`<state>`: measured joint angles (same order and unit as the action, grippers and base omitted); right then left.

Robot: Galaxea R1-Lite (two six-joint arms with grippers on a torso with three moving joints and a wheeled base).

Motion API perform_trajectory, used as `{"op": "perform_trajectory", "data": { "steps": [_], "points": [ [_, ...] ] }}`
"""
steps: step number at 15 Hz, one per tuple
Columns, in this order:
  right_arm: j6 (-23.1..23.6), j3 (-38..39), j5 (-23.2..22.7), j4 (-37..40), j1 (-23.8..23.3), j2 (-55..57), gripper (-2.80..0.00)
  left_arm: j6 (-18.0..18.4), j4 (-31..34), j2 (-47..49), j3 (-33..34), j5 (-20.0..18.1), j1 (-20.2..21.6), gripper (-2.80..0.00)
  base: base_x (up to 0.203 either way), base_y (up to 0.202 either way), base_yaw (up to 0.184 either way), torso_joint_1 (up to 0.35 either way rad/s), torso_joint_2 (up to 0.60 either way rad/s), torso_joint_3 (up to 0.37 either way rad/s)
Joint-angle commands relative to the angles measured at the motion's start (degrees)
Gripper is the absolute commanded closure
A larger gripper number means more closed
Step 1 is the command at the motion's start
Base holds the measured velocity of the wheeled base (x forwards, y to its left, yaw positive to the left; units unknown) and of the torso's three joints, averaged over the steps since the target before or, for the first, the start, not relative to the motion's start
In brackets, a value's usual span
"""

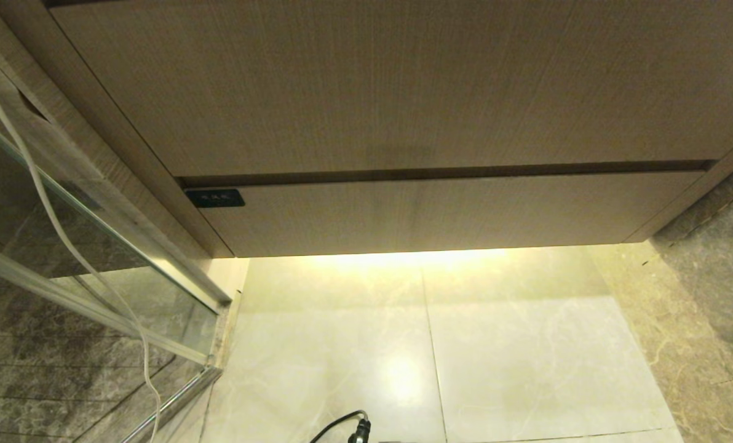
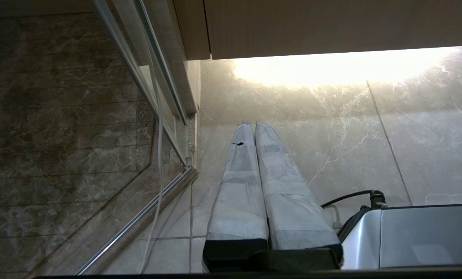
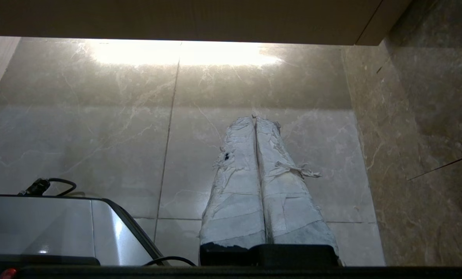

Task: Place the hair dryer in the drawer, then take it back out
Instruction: Pull open the drawer

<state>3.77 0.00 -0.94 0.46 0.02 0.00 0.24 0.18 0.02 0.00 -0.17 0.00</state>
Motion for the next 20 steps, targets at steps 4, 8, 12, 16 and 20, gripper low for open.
{"op": "perform_trajectory", "data": {
  "steps": [4, 8, 12, 16, 20],
  "points": [
    [0.0, 0.0, -0.1, 0.0, 0.1, 0.0, 0.0, 0.0, 0.0, 0.1, 0.1, 0.0, 0.0, 0.0, 0.0, 0.0, 0.0, 0.0, 0.0, 0.0],
    [-0.2, 0.0, 0.1, -0.2, 0.1, 0.0, 0.0, 0.0, 0.0, 0.1, 0.0, 0.0, 0.0, 0.0, 0.0, 0.0, 0.0, 0.0, 0.0, 0.0],
    [1.1, -6.6, -0.2, 1.5, 0.1, 1.3, 0.0, 0.0, 0.0, 0.1, 0.1, 0.0, 0.0, 0.0, 0.0, 0.0, 0.0, 0.0, 0.0, 0.0],
    [0.8, -32.9, -2.1, 15.0, 0.1, 17.6, 0.0, 0.1, 0.0, 0.1, 0.1, 0.0, 0.0, 0.0, 0.0, 0.0, 0.0, 0.0, 0.0, 0.0],
    [0.9, -50.3, -4.9, 23.8, 0.7, 44.1, 0.0, 0.0, 0.0, 0.1, 0.1, 0.0, 0.0, 0.0, 0.0, 0.0, 0.0, 0.0, 0.0, 0.0]
  ]
}}
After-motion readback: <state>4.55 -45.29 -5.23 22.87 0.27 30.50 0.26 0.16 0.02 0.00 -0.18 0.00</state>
